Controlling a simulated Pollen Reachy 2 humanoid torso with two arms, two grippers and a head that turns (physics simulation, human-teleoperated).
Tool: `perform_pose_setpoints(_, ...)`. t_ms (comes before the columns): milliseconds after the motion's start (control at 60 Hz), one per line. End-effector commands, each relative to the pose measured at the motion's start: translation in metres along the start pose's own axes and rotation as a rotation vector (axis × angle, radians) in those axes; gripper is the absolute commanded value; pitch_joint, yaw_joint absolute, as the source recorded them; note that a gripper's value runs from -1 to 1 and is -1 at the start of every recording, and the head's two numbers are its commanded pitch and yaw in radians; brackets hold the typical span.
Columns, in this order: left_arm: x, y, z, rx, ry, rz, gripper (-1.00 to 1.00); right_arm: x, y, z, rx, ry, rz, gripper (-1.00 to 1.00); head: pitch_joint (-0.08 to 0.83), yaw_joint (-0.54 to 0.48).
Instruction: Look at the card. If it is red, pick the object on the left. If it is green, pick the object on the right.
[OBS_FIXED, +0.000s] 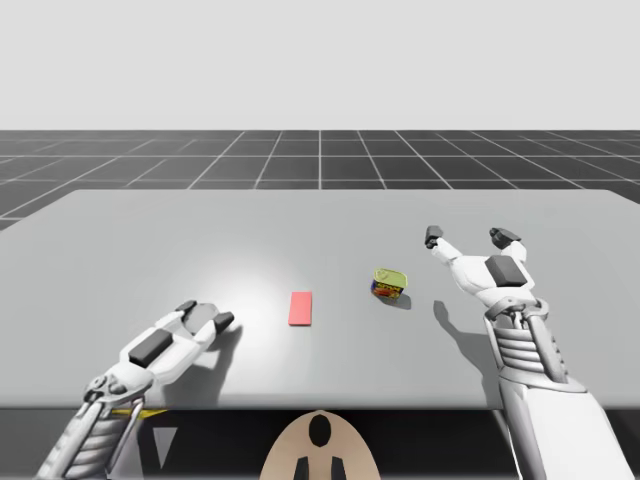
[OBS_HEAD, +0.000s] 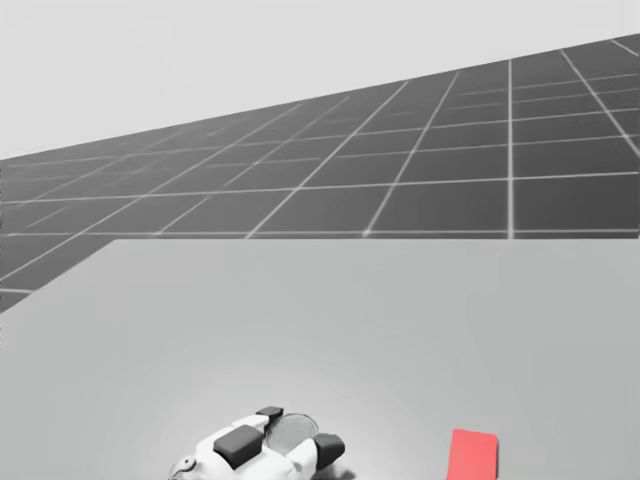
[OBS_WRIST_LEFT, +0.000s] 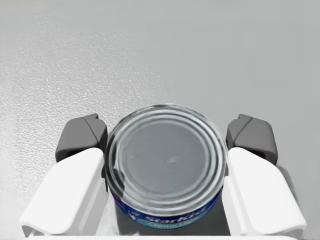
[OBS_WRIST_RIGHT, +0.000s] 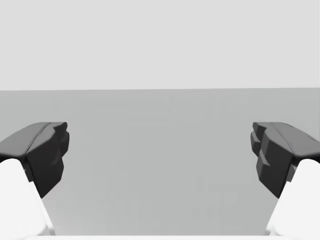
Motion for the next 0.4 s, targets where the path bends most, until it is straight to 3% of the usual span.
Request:
perform_pose_setpoints(17, 0.052, 0.004, 0.017, 0.000, -0.083, -0.069, 1.00, 0.000, -0.001, 0.000, 0.000, 0.000, 0.001, -1.00, 0.290, 0.40)
perform_pose_setpoints(200, 0.109, 0.004, 0.040, 0.020, -0.194, -0.147, 1.00, 0.000, -0.002, 0.000, 0.016, 0.001, -0.001, -1.00, 0.267, 0.40)
perform_pose_setpoints(233, 0.123, 0.002, 0.047, 0.026, -0.226, -0.166, 1.00, 0.000, -0.002, 0.000, 0.028, -0.006, 0.026, -1.00, 0.261, 0.40)
perform_pose_setpoints(267, 0.130, 0.001, 0.051, 0.029, -0.244, -0.176, 1.00, 0.000, -0.002, 0.000, 0.025, -0.007, 0.019, -1.00, 0.259, 0.40)
perform_pose_setpoints(400, 0.179, -0.004, 0.084, 0.069, -0.391, -0.239, 1.00, -0.001, -0.003, 0.001, 0.030, -0.005, 0.027, -1.00, 0.248, 0.40)
